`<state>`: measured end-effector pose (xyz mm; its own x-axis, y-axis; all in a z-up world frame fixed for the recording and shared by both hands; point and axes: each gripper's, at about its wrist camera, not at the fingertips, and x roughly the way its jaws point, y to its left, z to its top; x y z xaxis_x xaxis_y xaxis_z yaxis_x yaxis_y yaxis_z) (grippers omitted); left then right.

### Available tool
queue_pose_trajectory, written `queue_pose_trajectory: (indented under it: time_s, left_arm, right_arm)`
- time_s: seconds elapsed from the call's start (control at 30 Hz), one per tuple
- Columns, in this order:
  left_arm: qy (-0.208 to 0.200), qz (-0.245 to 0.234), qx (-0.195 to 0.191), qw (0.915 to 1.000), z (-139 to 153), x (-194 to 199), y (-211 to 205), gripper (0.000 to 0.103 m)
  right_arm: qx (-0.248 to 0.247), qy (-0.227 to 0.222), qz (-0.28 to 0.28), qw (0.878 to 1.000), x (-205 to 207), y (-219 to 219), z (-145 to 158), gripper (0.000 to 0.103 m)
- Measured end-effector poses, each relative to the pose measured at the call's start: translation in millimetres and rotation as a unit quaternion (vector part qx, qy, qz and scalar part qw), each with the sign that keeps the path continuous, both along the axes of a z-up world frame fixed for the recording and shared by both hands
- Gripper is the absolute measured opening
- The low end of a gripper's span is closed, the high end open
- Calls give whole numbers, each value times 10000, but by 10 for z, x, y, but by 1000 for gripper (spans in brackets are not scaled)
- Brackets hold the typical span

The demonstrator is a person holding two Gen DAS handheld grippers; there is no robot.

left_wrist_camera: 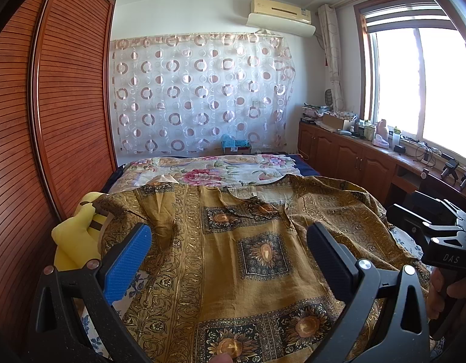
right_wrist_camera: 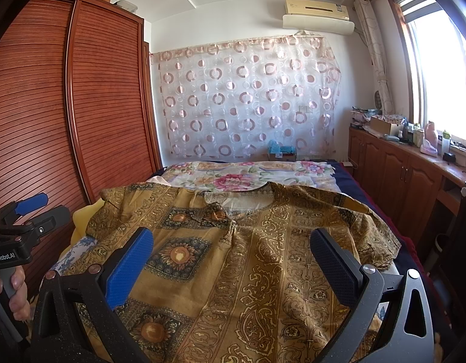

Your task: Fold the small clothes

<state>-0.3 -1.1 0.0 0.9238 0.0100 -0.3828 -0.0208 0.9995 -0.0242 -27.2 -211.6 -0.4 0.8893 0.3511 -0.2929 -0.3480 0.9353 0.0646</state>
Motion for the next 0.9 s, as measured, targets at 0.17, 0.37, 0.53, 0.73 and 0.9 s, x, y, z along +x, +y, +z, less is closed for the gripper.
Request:
queue_pose_trajectory:
  time_s: [0.17,0.37,0.53,0.73,0.9]
  left_arm:
    - [9,0,-5,10000,-3,3,-1,103]
    - [46,77,-26,10000,-57,44,9,103]
    - [53,159,-87,9998,-140,232,55,103]
    - [-8,240,-6,9997,-266,499,93,103]
    - [220,352,-31,9991,-443,733,254,103]
  right_arm:
    - [4,14,11,10000,1,1,-5,103]
    - [113,72,209,9997,61,16,-35,103]
    - [48,59,223,9997,148,38,-57,103]
    - [-146,-87,163,9997,290,127,-85,103]
    - [-231,-120,225,9994,486,245,-162,103]
